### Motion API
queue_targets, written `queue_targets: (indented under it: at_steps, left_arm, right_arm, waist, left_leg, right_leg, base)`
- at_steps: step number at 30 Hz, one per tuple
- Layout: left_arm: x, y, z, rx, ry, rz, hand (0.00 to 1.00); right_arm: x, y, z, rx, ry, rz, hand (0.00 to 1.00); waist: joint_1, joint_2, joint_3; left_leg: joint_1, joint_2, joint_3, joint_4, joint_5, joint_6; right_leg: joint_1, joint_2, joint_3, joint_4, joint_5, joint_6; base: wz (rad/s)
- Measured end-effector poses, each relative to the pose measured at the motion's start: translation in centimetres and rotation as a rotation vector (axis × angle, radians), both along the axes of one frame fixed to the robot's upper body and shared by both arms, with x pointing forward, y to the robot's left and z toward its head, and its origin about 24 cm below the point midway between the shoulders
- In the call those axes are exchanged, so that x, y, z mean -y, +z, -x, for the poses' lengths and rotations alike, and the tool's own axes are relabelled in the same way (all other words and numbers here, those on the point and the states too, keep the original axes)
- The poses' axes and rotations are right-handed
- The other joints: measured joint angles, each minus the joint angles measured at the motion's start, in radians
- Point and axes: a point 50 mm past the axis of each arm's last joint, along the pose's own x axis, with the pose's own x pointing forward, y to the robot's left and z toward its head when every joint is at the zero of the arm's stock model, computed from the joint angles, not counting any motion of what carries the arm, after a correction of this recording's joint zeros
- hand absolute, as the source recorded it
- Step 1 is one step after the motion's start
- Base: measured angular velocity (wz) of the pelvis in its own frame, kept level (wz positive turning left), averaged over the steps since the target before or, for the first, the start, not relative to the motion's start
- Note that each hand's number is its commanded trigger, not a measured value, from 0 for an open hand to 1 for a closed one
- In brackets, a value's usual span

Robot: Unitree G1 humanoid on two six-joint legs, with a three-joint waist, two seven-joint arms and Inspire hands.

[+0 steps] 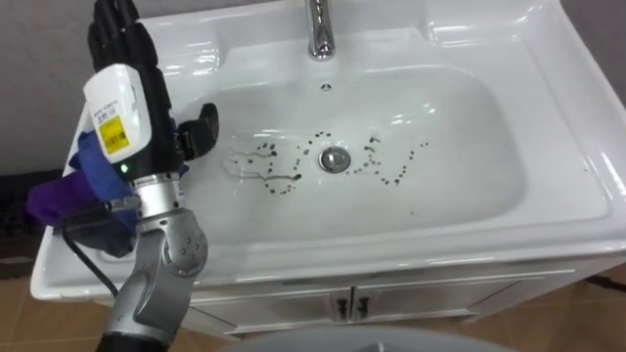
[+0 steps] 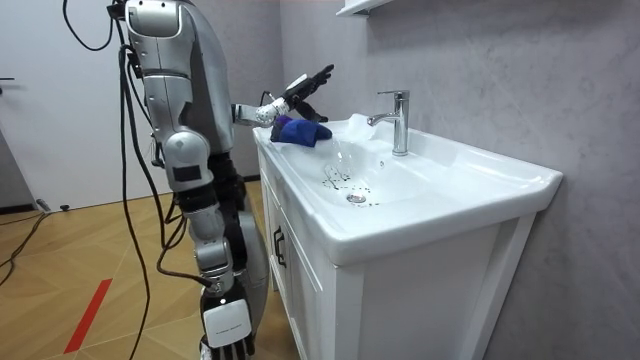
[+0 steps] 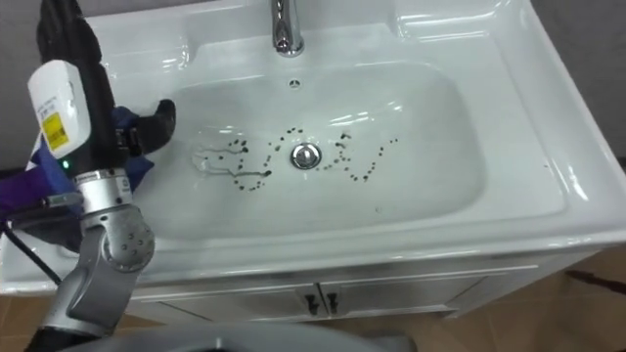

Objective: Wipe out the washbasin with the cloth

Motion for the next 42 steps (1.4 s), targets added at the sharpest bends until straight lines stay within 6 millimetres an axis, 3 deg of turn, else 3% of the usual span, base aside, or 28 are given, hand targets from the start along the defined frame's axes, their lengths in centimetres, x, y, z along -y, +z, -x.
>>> queue_targets:
  at_steps: [7, 16, 20, 25, 34, 42]
  left_arm:
    - [-0.8, -3.1, 1.1, -0.156, 0.033, 0.016, 0.0]
    - [-1.3, -4.3, 1.7, -0.218, 0.065, 0.023, 0.0]
    - [-2.1, -5.0, 2.1, -0.25, 0.099, 0.033, 0.0]
    - [-3.0, -6.0, 2.9, -0.299, 0.142, 0.024, 0.0]
    - [-4.0, -6.2, 3.4, -0.28, 0.206, 0.005, 0.0]
    - [-4.4, -6.3, 3.8, -0.266, 0.241, -0.007, 0.0]
  right_arm:
    - [0.0, 0.0, -0.6, 0.003, 0.042, -0.001, 0.0]
    - [0.0, 0.0, -0.4, -0.008, 0.04, -0.002, 0.0]
    - [0.1, 0.0, -0.2, -0.011, 0.039, 0.012, 0.0]
    - [0.2, 0.1, 0.0, -0.027, 0.035, 0.021, 0.0]
    - [0.1, 0.0, 0.1, -0.038, 0.023, 0.019, 0.0]
    - [0.3, 0.1, -0.1, -0.028, 0.024, 0.06, 0.0]
  waist:
    - [0.0, -0.005, 0.0]
    - [0.003, -0.021, -0.0096]
    - [0.005, -0.007, -0.0118]
    - [0.008, -0.009, -0.0111]
    - [0.017, -0.015, -0.0113]
    - [0.052, -0.013, -0.0102]
  left_leg:
    - [0.001, 0.0, -0.001, -0.003, 0.0, 0.0]
    - [0.004, 0.0, -0.001, -0.009, 0.0, 0.0]
    - [0.012, 0.001, -0.001, -0.013, 0.0, 0.0]
    - [0.013, 0.002, -0.002, -0.013, 0.0, 0.0]
    - [0.018, 0.003, -0.002, -0.017, 0.001, 0.001]
    - [0.021, 0.005, -0.003, -0.017, 0.001, 0.001]
  right_leg:
    - [-0.004, 0.0, -0.004, 0.0, 0.0, 0.0]
    - [-0.003, 0.001, -0.004, -0.002, 0.0, 0.0]
    - [0.0, 0.002, -0.002, -0.001, 0.0, 0.0]
    - [0.001, 0.002, -0.003, 0.002, 0.0, 0.0]
    - [0.008, 0.004, -0.002, 0.0, 0.0, 0.0]
    - [0.013, 0.006, -0.003, -0.004, 0.0, 0.0]
  base:
    - [0.0]
    - [0.0]
    - [0.0]
    - [0.0]
    - [0.0]
    - [0.0]
